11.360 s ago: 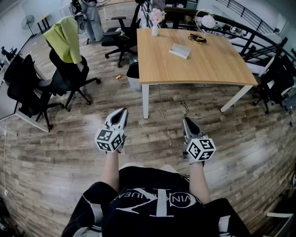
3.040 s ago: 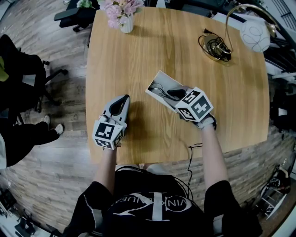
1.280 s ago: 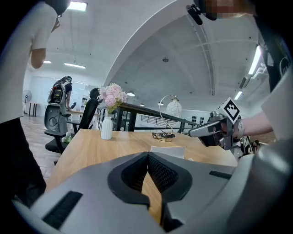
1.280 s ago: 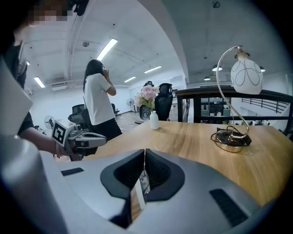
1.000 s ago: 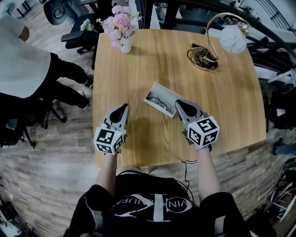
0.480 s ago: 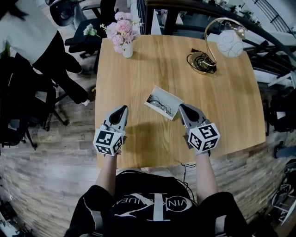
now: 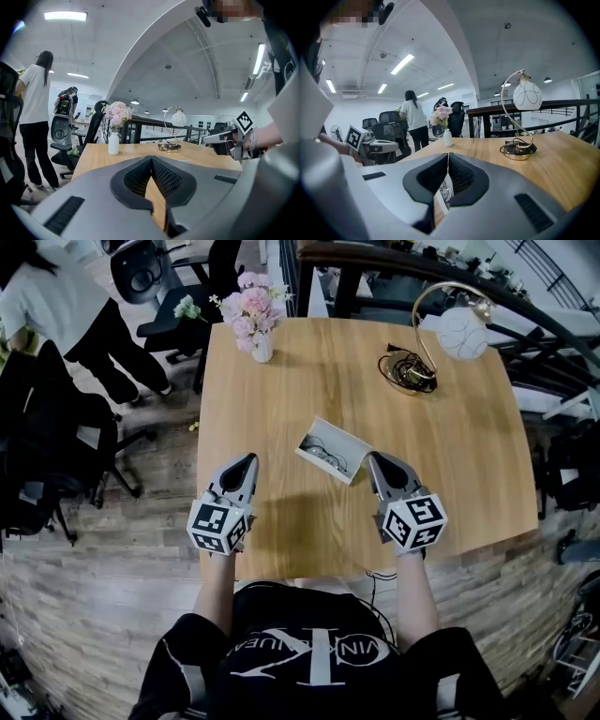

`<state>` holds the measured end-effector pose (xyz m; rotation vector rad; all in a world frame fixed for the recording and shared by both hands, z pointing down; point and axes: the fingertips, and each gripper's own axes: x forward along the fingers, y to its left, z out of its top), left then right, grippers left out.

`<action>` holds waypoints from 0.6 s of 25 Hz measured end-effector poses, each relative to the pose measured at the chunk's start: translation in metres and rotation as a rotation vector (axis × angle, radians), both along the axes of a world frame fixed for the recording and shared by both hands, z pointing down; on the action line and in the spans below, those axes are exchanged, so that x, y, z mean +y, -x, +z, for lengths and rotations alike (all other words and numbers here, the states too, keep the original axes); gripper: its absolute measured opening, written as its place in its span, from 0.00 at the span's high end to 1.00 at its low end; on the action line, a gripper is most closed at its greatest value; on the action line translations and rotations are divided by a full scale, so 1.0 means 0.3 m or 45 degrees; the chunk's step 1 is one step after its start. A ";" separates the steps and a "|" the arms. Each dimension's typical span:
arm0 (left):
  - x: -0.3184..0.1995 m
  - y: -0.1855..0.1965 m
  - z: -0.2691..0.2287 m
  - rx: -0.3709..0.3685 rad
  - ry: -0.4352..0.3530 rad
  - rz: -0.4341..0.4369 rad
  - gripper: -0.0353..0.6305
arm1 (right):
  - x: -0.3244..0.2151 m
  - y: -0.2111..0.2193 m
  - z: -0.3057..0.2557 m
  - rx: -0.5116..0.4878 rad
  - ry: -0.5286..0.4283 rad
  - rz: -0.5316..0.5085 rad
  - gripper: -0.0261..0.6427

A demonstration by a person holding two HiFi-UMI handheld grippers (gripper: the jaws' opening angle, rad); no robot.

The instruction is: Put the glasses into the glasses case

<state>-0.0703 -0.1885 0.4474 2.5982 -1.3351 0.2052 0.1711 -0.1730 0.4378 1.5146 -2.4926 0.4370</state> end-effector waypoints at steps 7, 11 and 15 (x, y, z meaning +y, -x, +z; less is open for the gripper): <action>0.013 0.013 -0.027 -0.007 -0.009 0.000 0.92 | 0.019 -0.022 -0.033 -0.012 -0.033 0.048 0.92; 0.019 0.025 -0.048 -0.008 -0.022 -0.001 0.92 | 0.033 -0.032 -0.046 -0.012 -0.051 0.072 0.92; 0.028 0.038 -0.066 -0.005 -0.032 -0.009 0.92 | 0.050 -0.045 -0.062 -0.015 -0.072 0.104 0.92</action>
